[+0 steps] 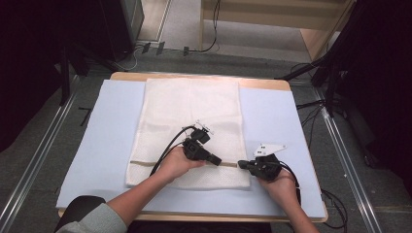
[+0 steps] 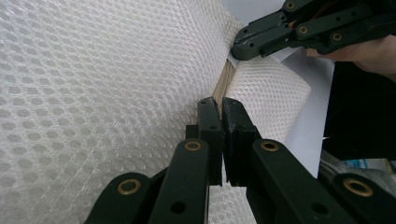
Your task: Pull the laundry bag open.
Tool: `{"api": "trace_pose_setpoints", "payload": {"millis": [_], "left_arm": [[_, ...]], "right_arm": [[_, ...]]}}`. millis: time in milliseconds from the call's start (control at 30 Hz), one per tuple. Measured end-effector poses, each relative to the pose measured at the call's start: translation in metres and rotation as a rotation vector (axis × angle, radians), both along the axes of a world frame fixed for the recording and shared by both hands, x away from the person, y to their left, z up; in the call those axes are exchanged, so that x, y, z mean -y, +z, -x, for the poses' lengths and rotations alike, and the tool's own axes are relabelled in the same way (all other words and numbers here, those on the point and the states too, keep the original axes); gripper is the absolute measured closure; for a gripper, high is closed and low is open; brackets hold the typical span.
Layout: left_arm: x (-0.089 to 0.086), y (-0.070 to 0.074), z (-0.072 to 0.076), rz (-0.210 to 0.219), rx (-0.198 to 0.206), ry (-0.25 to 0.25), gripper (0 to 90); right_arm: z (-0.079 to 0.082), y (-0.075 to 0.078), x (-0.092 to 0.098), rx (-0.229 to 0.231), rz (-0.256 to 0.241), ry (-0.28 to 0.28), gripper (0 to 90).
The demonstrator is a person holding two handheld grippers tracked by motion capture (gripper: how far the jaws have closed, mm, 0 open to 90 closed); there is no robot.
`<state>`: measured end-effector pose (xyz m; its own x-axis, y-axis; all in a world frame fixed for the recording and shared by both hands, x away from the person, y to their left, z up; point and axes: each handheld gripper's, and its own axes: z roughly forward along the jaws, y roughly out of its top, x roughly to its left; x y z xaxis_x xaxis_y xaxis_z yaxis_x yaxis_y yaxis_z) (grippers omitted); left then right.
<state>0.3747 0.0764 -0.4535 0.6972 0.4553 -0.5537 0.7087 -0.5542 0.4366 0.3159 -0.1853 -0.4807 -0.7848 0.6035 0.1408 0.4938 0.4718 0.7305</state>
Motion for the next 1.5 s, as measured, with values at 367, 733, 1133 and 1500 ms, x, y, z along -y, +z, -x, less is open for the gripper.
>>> {"api": "trace_pose_setpoints", "payload": {"millis": [367,733,1133,1500], "left_arm": [[-0.014,0.002,-0.002,0.023,-0.015,0.008,89.3],[-0.021,0.004,-0.001,0.019,-0.015,0.012,89.3],[-0.043,0.007,-0.001,0.019,-0.026,0.028,89.3],[-0.069,0.010,0.001,0.012,-0.024,0.038,89.3]], "right_arm": [[0.000,0.000,0.000,0.002,0.000,0.001,90.0],[0.000,-0.001,0.001,0.006,-0.013,0.004,90.0],[-0.001,-0.002,0.003,0.007,-0.024,0.014,90.0],[-0.001,-0.003,0.003,-0.002,-0.030,0.011,90.0]]}}
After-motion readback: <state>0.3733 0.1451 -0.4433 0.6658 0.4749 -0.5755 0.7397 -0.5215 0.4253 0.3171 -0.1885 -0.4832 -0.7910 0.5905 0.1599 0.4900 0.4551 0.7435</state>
